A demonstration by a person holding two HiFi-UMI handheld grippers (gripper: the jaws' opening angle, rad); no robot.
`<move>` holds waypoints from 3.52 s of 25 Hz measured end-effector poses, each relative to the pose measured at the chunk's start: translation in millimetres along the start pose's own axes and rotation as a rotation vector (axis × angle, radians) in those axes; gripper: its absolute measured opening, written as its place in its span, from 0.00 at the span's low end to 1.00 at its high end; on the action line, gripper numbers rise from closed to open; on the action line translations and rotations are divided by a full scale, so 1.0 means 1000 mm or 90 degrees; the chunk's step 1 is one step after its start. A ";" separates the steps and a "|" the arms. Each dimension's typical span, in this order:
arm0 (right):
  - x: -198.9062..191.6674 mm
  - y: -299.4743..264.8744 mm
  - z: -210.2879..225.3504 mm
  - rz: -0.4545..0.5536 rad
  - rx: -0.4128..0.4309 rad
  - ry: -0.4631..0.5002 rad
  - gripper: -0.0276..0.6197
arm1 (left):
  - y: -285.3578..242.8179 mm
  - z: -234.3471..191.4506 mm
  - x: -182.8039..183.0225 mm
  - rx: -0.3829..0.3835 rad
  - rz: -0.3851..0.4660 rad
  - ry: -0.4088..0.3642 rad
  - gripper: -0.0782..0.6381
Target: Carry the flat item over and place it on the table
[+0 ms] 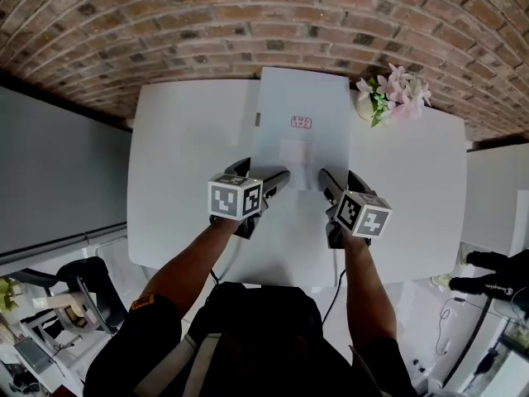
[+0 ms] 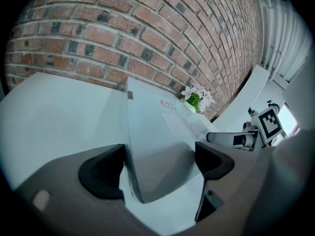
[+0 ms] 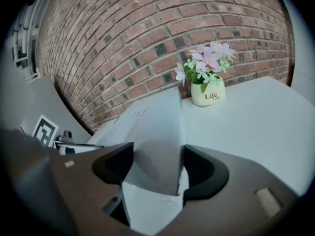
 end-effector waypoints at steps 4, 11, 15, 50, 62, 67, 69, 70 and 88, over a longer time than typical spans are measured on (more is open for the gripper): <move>-0.003 -0.004 0.001 -0.004 -0.001 -0.003 0.54 | -0.003 -0.003 -0.002 0.001 -0.005 0.000 0.76; -0.009 -0.009 0.004 -0.018 -0.006 -0.002 0.54 | -0.008 -0.007 -0.008 0.003 -0.018 -0.004 0.77; -0.018 -0.014 0.007 -0.035 -0.006 -0.001 0.55 | -0.013 -0.011 -0.016 0.007 -0.035 -0.013 0.77; -0.014 0.089 -0.073 0.098 -0.115 0.092 0.24 | 0.105 0.040 0.001 0.065 0.082 -0.156 0.38; -0.049 0.149 -0.137 0.164 -0.110 0.083 0.06 | 0.184 0.077 -0.032 0.071 0.108 -0.227 0.12; -0.064 0.171 -0.158 0.184 -0.110 0.071 0.05 | 0.212 0.081 -0.045 0.068 0.126 -0.248 0.12; -0.072 0.175 -0.168 0.189 -0.105 0.069 0.05 | 0.224 0.081 -0.049 0.067 0.133 -0.252 0.12; -0.076 0.178 -0.172 0.191 -0.103 0.070 0.05 | 0.229 0.080 -0.051 0.066 0.136 -0.253 0.12; -0.156 0.244 -0.248 0.220 -0.131 0.078 0.05 | 0.316 0.093 -0.112 0.018 0.163 -0.324 0.12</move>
Point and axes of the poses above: the fingertips, and each gripper's own axes: y backward along the fingers, z to its right, x out of its top, the point moved 3 cm from there along y, backward along the fingers, and after that the axes turned 3 degrees about -x, right-handed, at the moved point
